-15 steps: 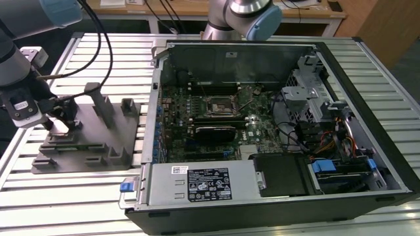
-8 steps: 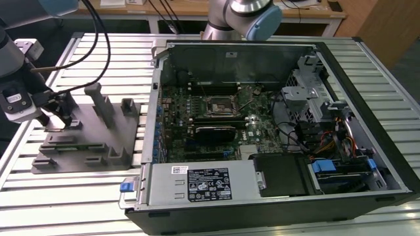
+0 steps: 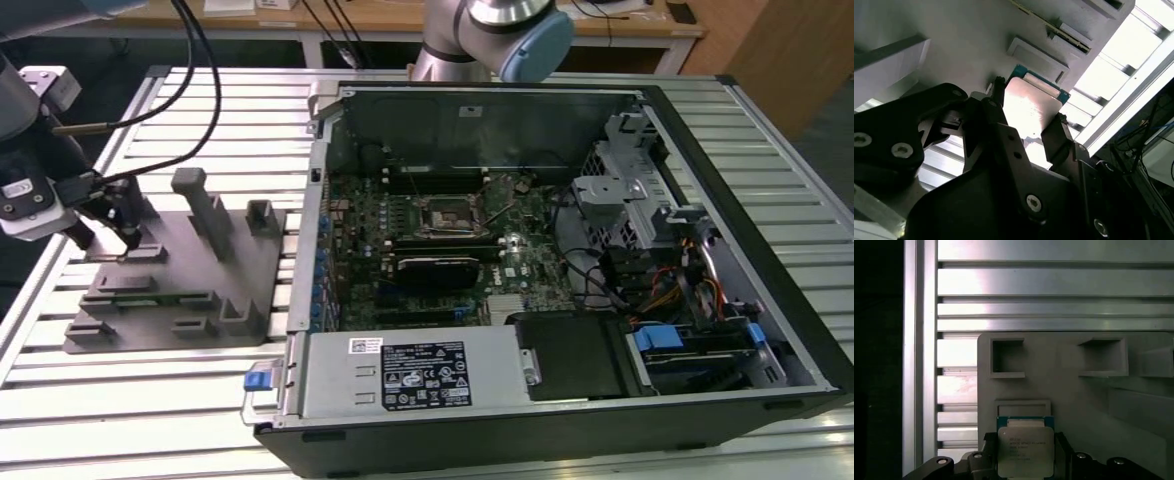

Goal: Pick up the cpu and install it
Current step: 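Pick up the cpu and move it towards the insertion slot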

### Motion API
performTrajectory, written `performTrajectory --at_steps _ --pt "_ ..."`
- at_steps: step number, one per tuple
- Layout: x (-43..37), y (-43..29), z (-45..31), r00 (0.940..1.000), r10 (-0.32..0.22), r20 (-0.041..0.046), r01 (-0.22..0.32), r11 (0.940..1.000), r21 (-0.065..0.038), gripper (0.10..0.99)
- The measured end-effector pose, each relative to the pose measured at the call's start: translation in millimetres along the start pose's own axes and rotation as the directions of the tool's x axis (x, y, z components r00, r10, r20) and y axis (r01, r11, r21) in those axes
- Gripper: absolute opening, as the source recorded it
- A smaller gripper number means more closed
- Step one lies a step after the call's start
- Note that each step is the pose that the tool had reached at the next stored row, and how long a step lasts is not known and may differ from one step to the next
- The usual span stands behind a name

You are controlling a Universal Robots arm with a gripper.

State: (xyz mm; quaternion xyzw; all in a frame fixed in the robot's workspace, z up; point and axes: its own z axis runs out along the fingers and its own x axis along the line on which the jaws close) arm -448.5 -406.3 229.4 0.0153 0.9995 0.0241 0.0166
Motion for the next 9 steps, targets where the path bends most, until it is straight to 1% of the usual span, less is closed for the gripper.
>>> performTrajectory --at_steps 9 --pt "-0.5 0.8 -16.4 1.0000 0.000 0.0000 0.000 1.0000 0.000 0.541"
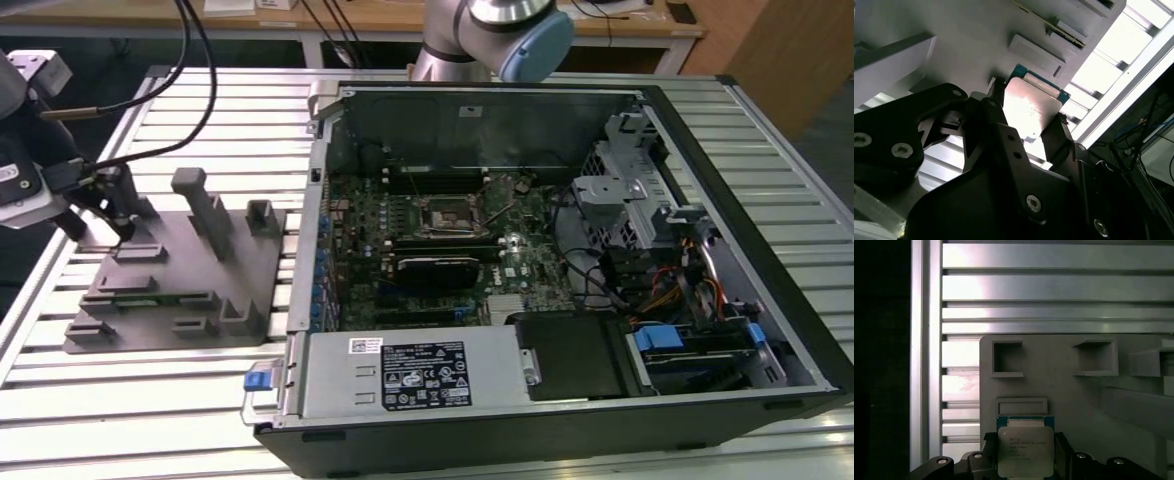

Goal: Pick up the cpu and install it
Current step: 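Pick up the cpu and move it towards the insertion slot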

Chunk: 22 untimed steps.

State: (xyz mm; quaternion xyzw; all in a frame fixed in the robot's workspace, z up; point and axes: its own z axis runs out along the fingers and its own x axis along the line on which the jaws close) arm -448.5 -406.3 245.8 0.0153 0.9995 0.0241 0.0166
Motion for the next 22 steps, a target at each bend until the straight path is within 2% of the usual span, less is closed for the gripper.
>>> performTrajectory --at_steps 9,22 --pt "-0.6 1.0 -19.6 1.0000 0.000 0.0000 0.000 1.0000 0.000 0.541" --pt "-1.8 2.7 -55.5 1.0000 0.000 0.0000 0.000 1.0000 0.000 0.541"
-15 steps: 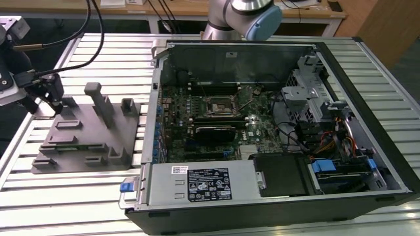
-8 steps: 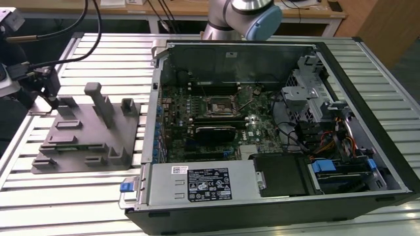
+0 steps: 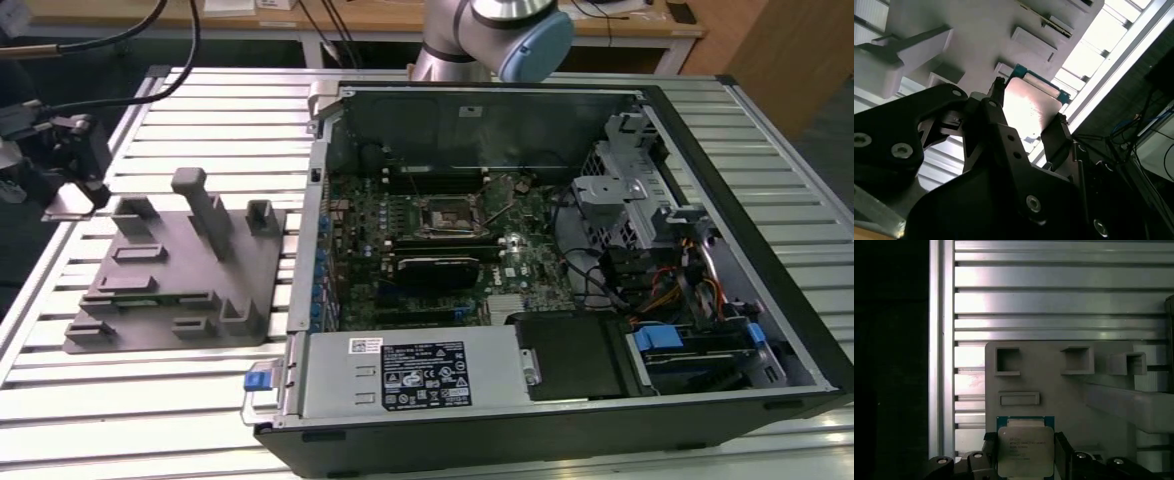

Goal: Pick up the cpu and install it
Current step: 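Pick up the cpu and move it towards the insertion slot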

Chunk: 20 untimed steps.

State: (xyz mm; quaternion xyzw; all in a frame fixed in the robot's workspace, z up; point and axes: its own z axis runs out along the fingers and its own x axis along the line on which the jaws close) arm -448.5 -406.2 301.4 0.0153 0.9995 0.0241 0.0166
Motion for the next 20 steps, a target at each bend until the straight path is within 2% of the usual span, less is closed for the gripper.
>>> performTrajectory --at_steps 7,20 --pt "-0.6 1.1 -19.2 1.0000 0.000 0.0000 0.000 1.0000 0.000 0.541" --pt "-1.6 3.5 -50.4 1.0000 0.000 0.0001 0.000 1.0000 0.000 0.541"
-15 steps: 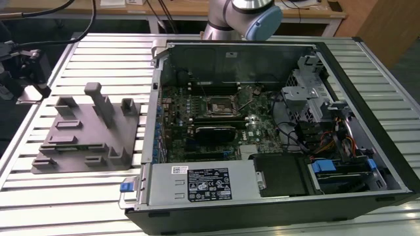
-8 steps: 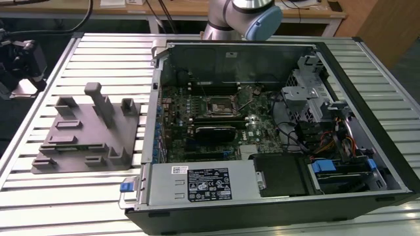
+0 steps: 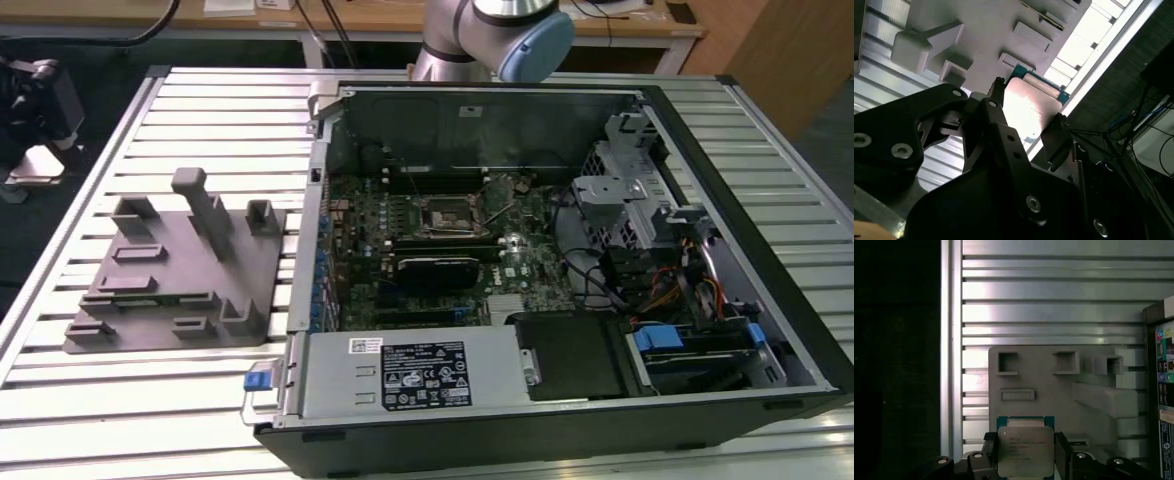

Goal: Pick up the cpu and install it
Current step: 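Pick up the cpu and move it towards the insertion slot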

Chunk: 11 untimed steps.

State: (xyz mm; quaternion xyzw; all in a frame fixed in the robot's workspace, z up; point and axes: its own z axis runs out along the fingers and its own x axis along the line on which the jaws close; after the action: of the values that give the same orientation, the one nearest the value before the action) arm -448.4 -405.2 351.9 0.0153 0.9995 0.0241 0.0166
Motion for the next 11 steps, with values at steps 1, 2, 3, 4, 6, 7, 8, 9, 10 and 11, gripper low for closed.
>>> performTrajectory --at_steps 1,2,3,4,6,7,8,9,10,11 --pt "-0.1 0.2 -2.4 1.0000 0.000 0.0000 0.000 1.0000 0.000 0.541" --pt "-0.2 0.4 -5.0 1.0000 0.000 -0.0002 0.000 1.0000 0.000 0.541" --pt "-0.2 0.5 -7.2 1.0000 0.000 -0.0002 0.000 1.0000 0.000 0.541" --pt "-0.3 0.7 -9.5 1.0000 0.000 -0.0001 0.000 1.0000 0.000 0.541" --pt "-0.4 0.9 -13.5 1.0000 0.000 -0.0001 0.000 1.0000 0.000 0.541" --pt "-0.5 1.0 -15.3 1.0000 0.000 -0.0001 0.000 1.0000 0.000 0.541" --pt "-0.5 1.1 -17.0 1.0000 0.000 -0.0002 0.000 1.0000 0.000 0.541" --pt "-0.6 1.2 -18.1 1.0000 0.000 -0.0001 0.000 1.0000 0.000 0.541" --pt "-0.6 1.2 -18.3 1.0000 0.000 0.0001 0.000 1.0000 0.000 0.541" --pt "-0.6 1.2 -18.3 1.0000 0.000 0.0001 0.000 1.0000 0.000 0.541"
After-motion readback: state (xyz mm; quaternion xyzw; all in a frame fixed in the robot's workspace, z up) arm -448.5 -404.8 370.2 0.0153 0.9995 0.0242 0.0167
